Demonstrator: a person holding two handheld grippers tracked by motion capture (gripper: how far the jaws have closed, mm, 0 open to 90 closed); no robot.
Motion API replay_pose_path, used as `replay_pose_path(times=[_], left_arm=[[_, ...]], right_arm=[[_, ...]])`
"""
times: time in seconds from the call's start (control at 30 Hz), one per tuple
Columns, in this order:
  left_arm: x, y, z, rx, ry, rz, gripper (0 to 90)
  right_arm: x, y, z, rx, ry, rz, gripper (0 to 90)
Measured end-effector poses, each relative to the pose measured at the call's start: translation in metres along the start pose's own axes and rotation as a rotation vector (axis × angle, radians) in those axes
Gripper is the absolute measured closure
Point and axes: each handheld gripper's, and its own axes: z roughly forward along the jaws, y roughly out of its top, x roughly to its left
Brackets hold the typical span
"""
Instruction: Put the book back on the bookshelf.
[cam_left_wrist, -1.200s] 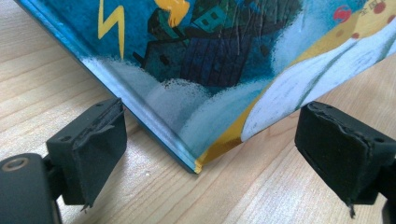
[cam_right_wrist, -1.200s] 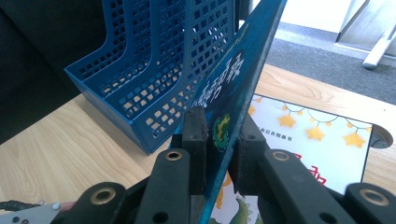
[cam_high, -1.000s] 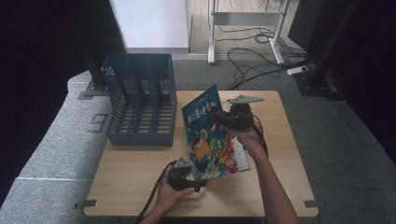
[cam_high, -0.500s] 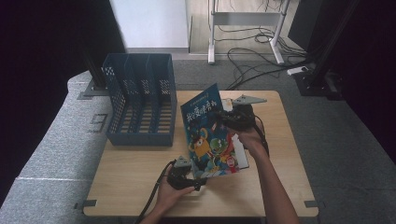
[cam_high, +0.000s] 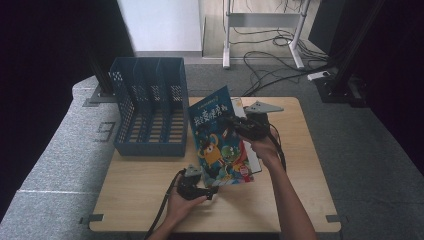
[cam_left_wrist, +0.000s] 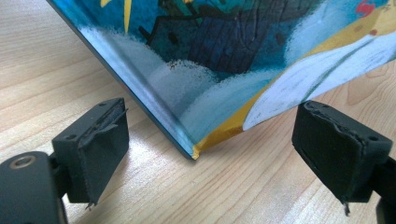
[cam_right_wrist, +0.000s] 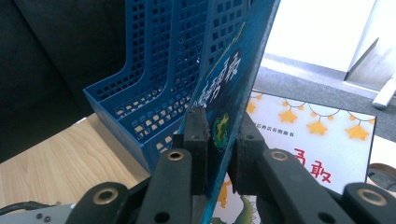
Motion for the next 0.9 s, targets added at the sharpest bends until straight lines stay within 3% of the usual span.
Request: replay_pose_path(times=[0.4,0.7,0.9], left_arm=[[0.005,0.002,0.005,0.014,-0.013,-0.012,11.0],[0.009,0.014,0.013,0.024,-0.008,-0.028,12.1],[0.012,0.017,0.017,0.026,-0.008,-0.040,12.4]], right_arm=[[-0.003,-0.004,-0.008,-0.017,0.000,0.005,78.7],[0.005,0.005,-0.011,-0.035,-0.008,-0.063,79.4],[0.002,0.003,-0.014,-0.058,0.007,-0.051,80.4]])
